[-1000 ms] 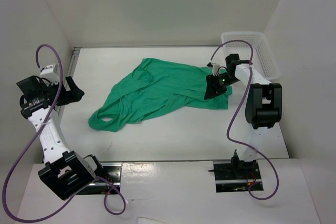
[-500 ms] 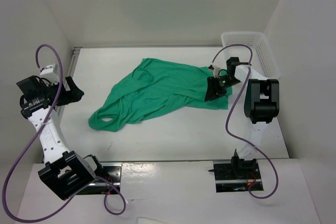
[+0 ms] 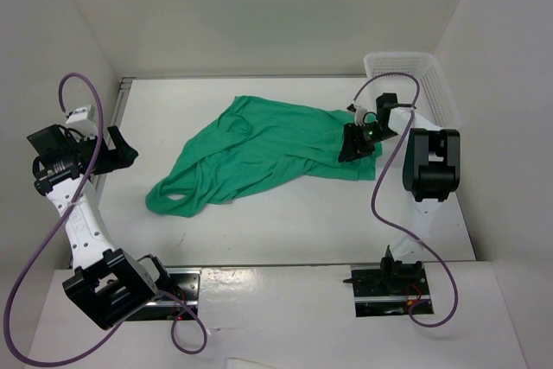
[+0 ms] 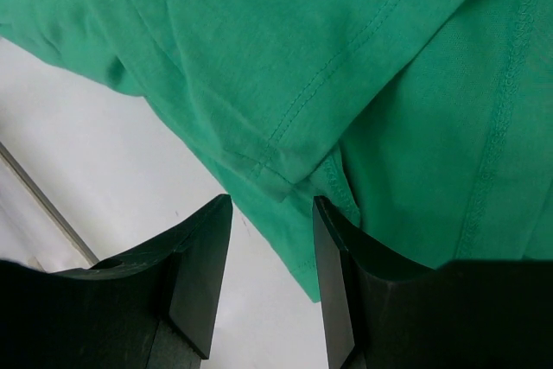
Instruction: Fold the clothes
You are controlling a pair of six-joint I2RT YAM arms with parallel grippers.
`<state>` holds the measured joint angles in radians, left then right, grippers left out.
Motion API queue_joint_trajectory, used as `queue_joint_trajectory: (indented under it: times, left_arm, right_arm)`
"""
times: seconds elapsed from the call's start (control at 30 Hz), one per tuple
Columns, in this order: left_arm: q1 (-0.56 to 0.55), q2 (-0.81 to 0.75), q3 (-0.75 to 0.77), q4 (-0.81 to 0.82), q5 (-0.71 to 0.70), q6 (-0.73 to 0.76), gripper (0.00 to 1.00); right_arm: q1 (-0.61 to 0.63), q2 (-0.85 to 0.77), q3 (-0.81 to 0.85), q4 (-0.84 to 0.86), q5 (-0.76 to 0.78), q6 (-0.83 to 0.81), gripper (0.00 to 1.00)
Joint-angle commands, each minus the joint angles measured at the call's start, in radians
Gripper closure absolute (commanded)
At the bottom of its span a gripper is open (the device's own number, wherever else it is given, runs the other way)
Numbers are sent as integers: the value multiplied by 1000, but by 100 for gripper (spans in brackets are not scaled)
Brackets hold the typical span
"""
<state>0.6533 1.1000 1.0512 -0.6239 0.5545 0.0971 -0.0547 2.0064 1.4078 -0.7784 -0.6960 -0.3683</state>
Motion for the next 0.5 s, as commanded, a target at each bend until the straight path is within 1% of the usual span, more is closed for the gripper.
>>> queue_joint_trajectory:
  times: [0.0, 0.23, 0.47]
  left_arm:
    - [-3, -11, -5, 21, 5, -19, 8]
    - [-3, -11, -5, 21, 5, -19, 8]
    - [-3, -11, -5, 21, 5, -19, 8]
  right_arm:
    - [-7, 18, 22, 42, -17, 17, 50]
    - [-7, 28, 13, 64, -8, 17, 50]
    - [-7, 38, 22, 82, -48, 17, 50]
